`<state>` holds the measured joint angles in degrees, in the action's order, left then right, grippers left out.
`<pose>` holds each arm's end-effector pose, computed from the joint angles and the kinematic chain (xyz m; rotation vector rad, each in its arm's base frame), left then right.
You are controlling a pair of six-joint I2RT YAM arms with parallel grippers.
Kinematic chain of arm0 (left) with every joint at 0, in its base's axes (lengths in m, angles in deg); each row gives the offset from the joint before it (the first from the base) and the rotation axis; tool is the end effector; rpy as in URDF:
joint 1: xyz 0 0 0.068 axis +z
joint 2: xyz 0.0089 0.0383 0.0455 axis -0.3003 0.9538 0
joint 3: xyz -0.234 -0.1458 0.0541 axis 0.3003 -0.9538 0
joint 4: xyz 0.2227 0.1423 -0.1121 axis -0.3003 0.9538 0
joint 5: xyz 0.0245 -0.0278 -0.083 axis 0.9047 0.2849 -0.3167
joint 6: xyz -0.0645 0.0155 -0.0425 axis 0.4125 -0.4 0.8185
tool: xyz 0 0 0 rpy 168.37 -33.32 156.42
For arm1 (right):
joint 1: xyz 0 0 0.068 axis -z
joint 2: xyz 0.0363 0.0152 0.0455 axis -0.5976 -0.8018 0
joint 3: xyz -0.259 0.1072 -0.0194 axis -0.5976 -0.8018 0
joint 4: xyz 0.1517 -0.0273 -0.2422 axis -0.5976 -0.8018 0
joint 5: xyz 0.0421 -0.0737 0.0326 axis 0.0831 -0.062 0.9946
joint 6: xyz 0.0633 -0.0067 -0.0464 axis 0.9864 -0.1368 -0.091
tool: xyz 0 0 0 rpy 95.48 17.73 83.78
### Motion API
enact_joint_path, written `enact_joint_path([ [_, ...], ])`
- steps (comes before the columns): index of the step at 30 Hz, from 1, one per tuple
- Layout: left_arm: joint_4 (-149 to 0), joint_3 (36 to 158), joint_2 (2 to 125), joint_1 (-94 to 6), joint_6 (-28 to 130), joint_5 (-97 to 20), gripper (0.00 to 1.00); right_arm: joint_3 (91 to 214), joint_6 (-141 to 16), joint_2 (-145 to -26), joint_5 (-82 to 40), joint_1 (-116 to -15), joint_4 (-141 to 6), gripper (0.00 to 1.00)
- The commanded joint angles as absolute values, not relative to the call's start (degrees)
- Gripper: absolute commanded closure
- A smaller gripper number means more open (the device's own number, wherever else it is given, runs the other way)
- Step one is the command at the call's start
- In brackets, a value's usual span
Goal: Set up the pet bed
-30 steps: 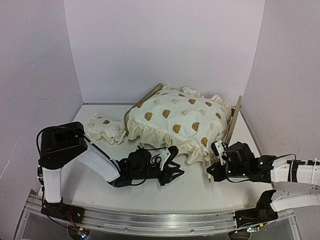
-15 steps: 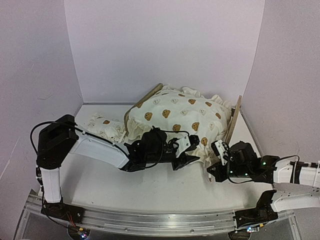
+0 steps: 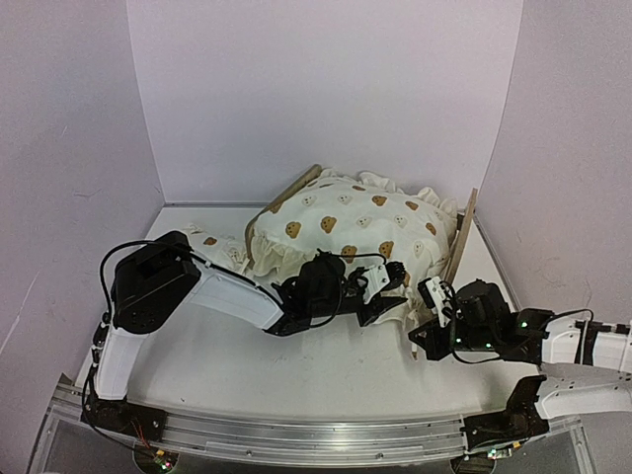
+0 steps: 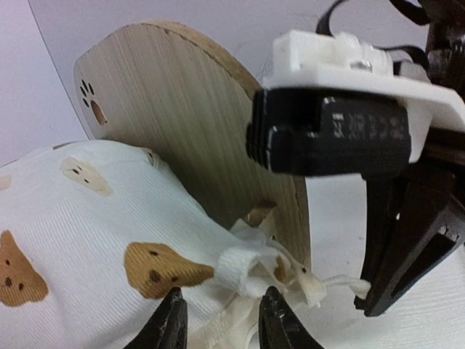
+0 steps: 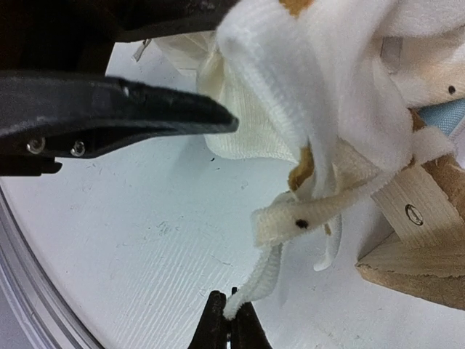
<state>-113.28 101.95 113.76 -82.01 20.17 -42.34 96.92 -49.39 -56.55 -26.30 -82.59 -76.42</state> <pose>0.2208 -0.4962 0.1571 1.2845 1.1880 -0.7613 0.1520 0.1607 0.1397 -0.5576 2.3218 0.6192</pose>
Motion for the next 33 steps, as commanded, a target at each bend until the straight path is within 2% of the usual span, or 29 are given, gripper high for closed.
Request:
enact_joint_path([
  [1, -118.5, 106.1, 114.6, -81.8, 24.6, -44.7, 0.67, 96.9, -49.9, -55.3, -25.7, -82.5, -74.1, 1.0],
  [4, -118.5, 107.0, 115.4, -81.8, 25.4, -45.2, 0.72, 97.0, -49.9, -55.0, -25.8, -82.5, -74.1, 1.0],
  [18, -118.5, 109.6, 118.5, -81.9, 27.7, -46.5, 0.85, 97.1, -49.9, -54.8, -25.6, -82.5, -74.2, 1.0],
  [21, -118.5, 109.9, 118.8, -82.0, 27.5, -46.1, 0.9, 97.2, -50.0, -54.6, -25.7, -82.5, -74.2, 1.0],
  [23, -118.2, 109.0, 117.9, -82.0, 26.8, -43.6, 0.99, 97.4, -49.4, -54.9, -26.5, -82.5, -74.5, 1.0],
  [26, -116.5, 105.1, 113.0, -82.7, 24.5, -37.7, 1.0, 98.5, -47.8, -56.1, -26.5, -82.5, -76.3, 1.0],
  [30, -110.8, 101.8, 104.4, -85.8, 21.4, -24.3, 1.0, 98.3, -42.0, -57.0, -28.5, -82.5, -77.8, 1.0],
  [33, -105.2, 101.1, 100.4, -88.6, 22.2, -14.5, 1.0, 99.1, -39.9, -58.1, -34.2, -82.5, -80.2, 1.0],
])
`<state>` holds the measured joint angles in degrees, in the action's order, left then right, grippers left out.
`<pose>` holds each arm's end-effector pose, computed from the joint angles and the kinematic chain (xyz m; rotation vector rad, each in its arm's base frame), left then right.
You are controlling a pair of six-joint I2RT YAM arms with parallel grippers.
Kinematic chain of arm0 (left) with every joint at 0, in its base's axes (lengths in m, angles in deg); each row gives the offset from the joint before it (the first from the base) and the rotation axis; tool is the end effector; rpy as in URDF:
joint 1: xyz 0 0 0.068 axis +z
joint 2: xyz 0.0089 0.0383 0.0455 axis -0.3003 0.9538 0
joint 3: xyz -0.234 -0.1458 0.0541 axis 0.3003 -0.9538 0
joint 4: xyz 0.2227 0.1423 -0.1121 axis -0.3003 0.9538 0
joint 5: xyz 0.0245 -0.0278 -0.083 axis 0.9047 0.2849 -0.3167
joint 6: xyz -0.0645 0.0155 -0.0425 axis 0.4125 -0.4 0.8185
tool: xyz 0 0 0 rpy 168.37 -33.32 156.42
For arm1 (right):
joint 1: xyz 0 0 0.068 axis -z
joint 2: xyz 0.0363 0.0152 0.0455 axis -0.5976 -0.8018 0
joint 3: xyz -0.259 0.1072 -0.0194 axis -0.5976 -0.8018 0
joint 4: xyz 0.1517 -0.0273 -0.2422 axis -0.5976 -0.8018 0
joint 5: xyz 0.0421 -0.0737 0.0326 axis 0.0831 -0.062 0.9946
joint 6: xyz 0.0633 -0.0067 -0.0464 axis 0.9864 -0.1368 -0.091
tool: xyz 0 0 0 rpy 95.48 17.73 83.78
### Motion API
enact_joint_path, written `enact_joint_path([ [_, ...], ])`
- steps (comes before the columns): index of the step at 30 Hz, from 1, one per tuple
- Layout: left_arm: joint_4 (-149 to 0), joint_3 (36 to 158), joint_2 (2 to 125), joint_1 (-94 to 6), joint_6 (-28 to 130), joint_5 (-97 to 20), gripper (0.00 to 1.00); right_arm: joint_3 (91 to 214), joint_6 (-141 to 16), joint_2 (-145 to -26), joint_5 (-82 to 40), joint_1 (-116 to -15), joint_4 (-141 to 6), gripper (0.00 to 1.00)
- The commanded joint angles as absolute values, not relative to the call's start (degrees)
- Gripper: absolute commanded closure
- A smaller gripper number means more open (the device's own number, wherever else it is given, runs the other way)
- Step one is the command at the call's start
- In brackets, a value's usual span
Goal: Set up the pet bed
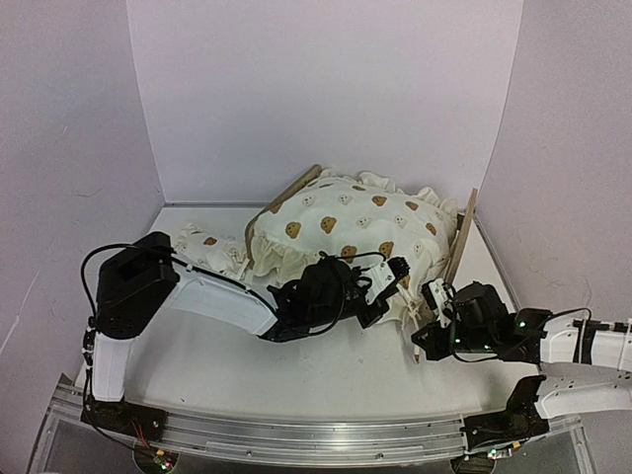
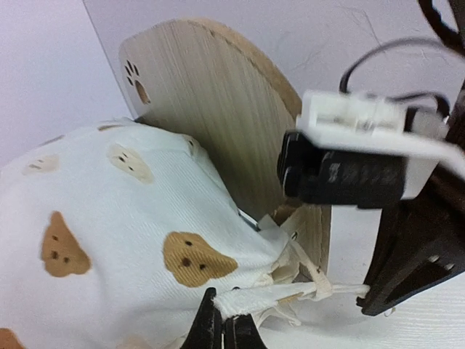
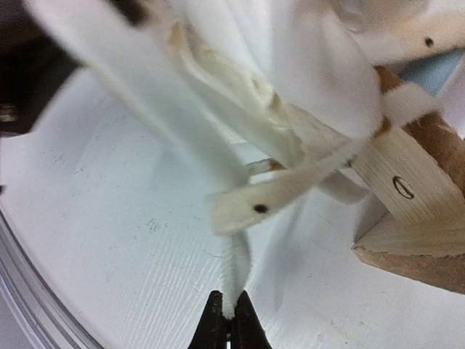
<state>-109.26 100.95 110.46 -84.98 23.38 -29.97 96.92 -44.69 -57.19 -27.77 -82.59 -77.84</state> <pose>0.2059 -0.4960 0.1706 1.1747 1.3210 -0.6525 0.1518 0.1580 0.1348 -0.4554 2.3835 0.6094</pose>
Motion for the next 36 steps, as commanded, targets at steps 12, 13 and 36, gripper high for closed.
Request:
enact_joint_path([
  [12, -63.5, 103.9, 100.7, -90.1, 45.7, -12.5, 1.0, 101.2, -39.8, -56.5, -46.4, -82.5, -83.2, 1.0],
  [13, -60.7, 104.5, 100.8, -90.1, 47.1, -12.0, 1.0, 101.2, -39.9, -56.5, -46.5, -82.5, -83.4, 1.0],
  [36, -73.6, 128.3, 110.5, -88.6, 26.5, -14.8, 1.0, 98.8, -44.8, -56.0, -23.9, -82.6, -80.4, 1.0],
])
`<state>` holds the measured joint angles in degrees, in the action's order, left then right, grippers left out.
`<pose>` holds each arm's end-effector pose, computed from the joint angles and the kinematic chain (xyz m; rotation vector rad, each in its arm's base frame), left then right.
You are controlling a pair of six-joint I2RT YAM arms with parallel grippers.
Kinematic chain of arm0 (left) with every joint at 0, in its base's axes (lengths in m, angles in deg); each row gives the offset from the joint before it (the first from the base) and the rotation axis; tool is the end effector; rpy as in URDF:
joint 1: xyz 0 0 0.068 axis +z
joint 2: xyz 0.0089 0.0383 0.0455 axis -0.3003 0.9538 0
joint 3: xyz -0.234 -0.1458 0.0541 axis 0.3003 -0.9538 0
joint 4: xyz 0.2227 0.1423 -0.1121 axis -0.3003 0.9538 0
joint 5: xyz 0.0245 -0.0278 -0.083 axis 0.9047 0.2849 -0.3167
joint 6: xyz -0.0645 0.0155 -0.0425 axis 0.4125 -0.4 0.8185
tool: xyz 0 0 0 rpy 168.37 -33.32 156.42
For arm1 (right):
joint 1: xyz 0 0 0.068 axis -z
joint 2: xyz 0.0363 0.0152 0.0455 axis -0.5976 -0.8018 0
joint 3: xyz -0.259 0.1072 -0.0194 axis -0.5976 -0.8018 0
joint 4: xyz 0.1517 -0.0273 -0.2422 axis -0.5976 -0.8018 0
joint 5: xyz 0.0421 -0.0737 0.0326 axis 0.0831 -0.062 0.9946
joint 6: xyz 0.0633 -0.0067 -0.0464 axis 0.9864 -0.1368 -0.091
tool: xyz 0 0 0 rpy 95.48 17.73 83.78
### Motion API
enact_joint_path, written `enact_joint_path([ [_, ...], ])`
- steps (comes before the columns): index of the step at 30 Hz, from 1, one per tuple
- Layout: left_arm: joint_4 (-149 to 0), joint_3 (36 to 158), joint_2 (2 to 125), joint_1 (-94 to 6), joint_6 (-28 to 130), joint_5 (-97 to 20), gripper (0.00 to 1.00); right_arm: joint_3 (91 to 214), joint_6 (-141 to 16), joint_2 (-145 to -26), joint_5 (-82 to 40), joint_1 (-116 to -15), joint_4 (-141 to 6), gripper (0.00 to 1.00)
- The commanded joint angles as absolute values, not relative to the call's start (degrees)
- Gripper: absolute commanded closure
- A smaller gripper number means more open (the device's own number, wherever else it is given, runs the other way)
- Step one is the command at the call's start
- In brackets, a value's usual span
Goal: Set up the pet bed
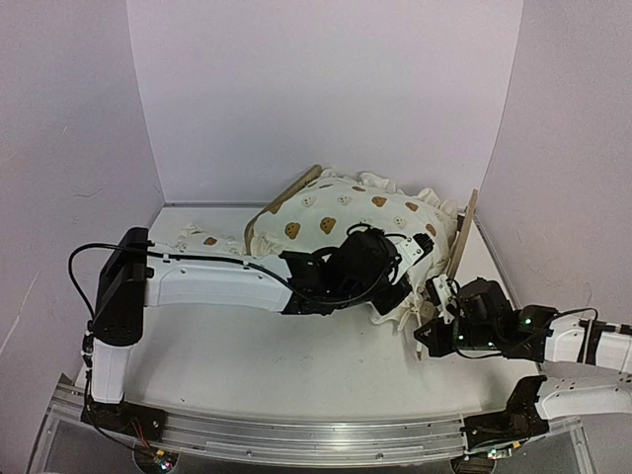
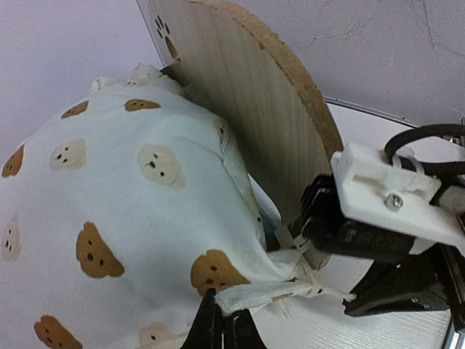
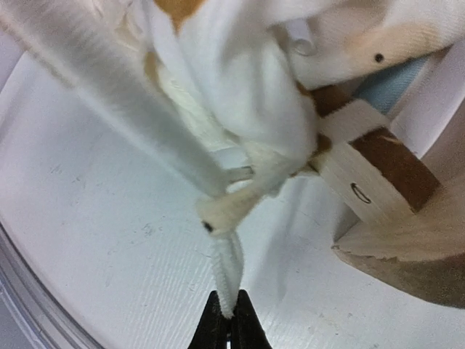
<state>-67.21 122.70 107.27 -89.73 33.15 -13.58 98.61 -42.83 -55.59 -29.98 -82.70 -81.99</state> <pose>0.1867 -0.5194 0.2519 1.1348 1.6813 -0.4389 0.1518 0.1548 0.1438 -0.4007 2.3999 0.5747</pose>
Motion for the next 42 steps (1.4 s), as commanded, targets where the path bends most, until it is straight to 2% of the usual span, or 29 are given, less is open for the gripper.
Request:
enact_joint_path([
  [1, -73.6, 129.2, 111.2, -88.1, 26.5, -16.0, 1.0, 99.1, -44.6, -57.6, -24.3, -82.7, -80.6, 1.0],
  [3, -73.8, 130.5, 112.0, -87.1, 27.0, -17.6, 1.0, 99.7, -44.0, -61.3, -26.7, -84.6, -80.7, 1.0],
  [7, -77.1, 131.0, 112.6, -84.9, 26.9, -20.6, 1.0, 100.6, -40.6, -69.4, -43.8, -92.3, -79.4, 1.0],
  [10, -78.5, 132.5, 112.7, -84.1, 25.6, -20.4, 1.0, 100.8, -36.0, -70.8, -54.5, -96.6, -77.7, 1.0],
  [16, -80.2, 136.2, 113.2, -82.7, 24.9, -21.0, 1.0, 87.5, -28.8, -69.1, -59.0, -97.6, -53.2, 1.0],
  [22, -82.1, 142.8, 117.1, -81.7, 23.8, -17.5, 1.0, 84.1, -30.8, -71.7, -68.9, -99.4, -45.8, 1.0],
  [26, -84.2, 146.3, 119.7, -81.0, 22.2, -15.8, 1.0, 83.2, -33.5, -75.9, -70.6, -101.5, -40.1, 1.0],
  [32, -85.2, 148.1, 121.5, -80.7, 21.1, -17.8, 1.0, 83.1, -29.1, -82.8, -72.8, -103.4, -37.8, 1.0],
  [38, -85.4, 143.2, 118.5, -80.6, 21.3, -17.5, 1.0, 82.7, -29.3, -83.9, -74.8, -104.2, -37.1, 1.0],
  [41, -85.2, 138.0, 114.6, -80.7, 23.7, -22.2, 1.0, 82.4, -29.4, -82.5, -75.6, -104.2, -38.3, 1.0],
  [42, -85.1, 135.0, 112.6, -80.6, 24.8, -27.1, 1.0, 82.7, -29.2, -81.3, -76.0, -104.2, -40.2, 1.0],
])
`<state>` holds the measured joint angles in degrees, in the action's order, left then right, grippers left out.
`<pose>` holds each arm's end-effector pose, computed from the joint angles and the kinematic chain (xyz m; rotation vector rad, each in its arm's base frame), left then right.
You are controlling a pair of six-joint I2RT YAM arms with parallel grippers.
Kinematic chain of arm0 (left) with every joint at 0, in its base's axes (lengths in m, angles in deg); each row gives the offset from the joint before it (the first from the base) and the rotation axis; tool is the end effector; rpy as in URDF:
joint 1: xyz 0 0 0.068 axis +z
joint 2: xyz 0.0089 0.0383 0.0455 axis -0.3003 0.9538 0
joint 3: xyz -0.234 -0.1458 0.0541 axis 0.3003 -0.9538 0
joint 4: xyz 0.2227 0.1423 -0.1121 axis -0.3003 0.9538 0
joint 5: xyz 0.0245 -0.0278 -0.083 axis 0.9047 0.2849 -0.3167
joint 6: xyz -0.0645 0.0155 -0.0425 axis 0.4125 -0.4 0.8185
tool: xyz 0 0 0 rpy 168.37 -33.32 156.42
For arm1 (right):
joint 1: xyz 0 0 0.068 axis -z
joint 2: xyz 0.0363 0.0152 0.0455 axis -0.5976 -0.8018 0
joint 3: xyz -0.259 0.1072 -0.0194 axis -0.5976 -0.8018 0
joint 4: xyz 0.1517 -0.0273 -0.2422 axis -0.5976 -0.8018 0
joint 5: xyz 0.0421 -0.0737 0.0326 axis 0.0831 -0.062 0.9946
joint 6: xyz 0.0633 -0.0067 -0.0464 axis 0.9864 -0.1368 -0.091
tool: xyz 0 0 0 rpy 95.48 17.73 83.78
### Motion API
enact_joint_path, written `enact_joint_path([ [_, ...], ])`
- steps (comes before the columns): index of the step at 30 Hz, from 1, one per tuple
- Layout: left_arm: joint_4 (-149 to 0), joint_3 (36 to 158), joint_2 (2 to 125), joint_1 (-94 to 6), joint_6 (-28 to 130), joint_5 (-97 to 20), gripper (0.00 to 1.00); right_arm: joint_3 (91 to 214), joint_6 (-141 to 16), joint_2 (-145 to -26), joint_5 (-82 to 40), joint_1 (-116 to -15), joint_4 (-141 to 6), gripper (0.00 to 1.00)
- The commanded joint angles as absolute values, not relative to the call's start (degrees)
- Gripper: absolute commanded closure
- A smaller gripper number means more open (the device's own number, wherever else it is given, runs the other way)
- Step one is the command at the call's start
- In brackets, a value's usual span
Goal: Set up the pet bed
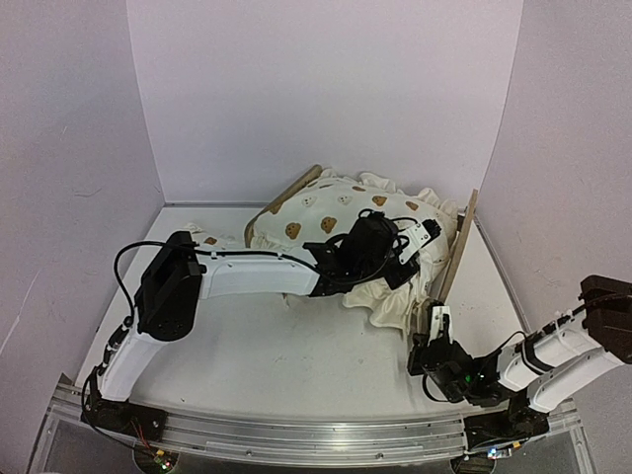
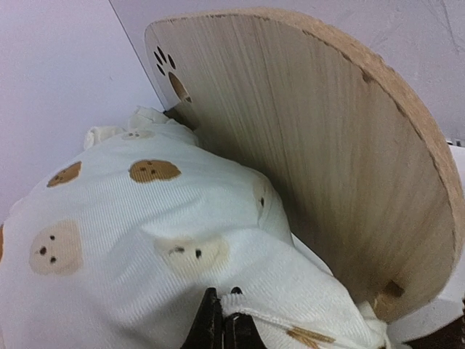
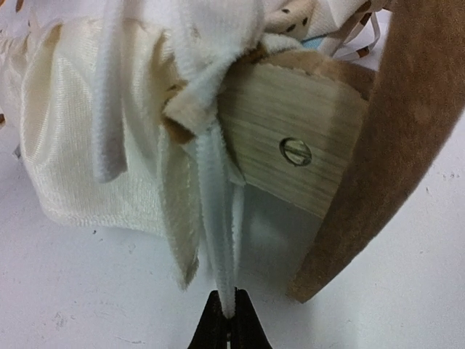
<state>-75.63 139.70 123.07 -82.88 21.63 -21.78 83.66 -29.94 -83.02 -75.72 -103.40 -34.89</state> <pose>0.2684 -0.5621 0.2341 1.1639 1.4678 -0.4375 0.1247 0.1642 0.0627 -0.0792 2.0316 0.2177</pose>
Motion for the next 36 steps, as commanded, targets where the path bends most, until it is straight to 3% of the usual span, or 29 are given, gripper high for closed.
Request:
enact_joint_path([
  [1, -85.1, 131.7, 110.7, -80.7, 26.2, -32.0, 1.0, 83.2, -29.6, -79.7, -76.2, -104.2, -42.3, 1.0],
  [3, -85.2, 124.6, 107.0, -80.8, 30.2, -40.6, 1.0, 85.3, -29.8, -75.7, -76.0, -104.2, -48.3, 0.98],
  [8, -85.2, 112.7, 105.3, -84.0, 39.0, -55.1, 0.96, 89.0, -28.3, -62.6, -72.6, -104.2, -65.0, 0.69],
  [11, -85.6, 107.0, 105.7, -86.4, 41.4, -55.8, 1.0, 90.3, -26.1, -54.9, -69.0, -104.2, -72.6, 0.5],
  [15, -86.3, 103.9, 107.5, -86.9, 44.2, -57.4, 0.97, 92.2, -26.0, -49.7, -64.6, -104.3, -80.1, 0.36],
  [22, -87.5, 104.8, 111.5, -87.9, 44.2, -58.3, 0.92, 98.1, -32.8, -38.8, -61.1, -104.3, -87.8, 0.33],
  [29, -88.6, 105.7, 112.5, -87.9, 44.1, -54.4, 0.65, 107.8, -37.3, -34.1, -65.3, -104.3, -95.7, 0.26],
  [36, -100.4, 92.9, 103.6, -87.8, 41.9, -50.3, 0.51, 115.3, -38.3, -42.9, -71.1, -104.3, -97.8, 0.19],
])
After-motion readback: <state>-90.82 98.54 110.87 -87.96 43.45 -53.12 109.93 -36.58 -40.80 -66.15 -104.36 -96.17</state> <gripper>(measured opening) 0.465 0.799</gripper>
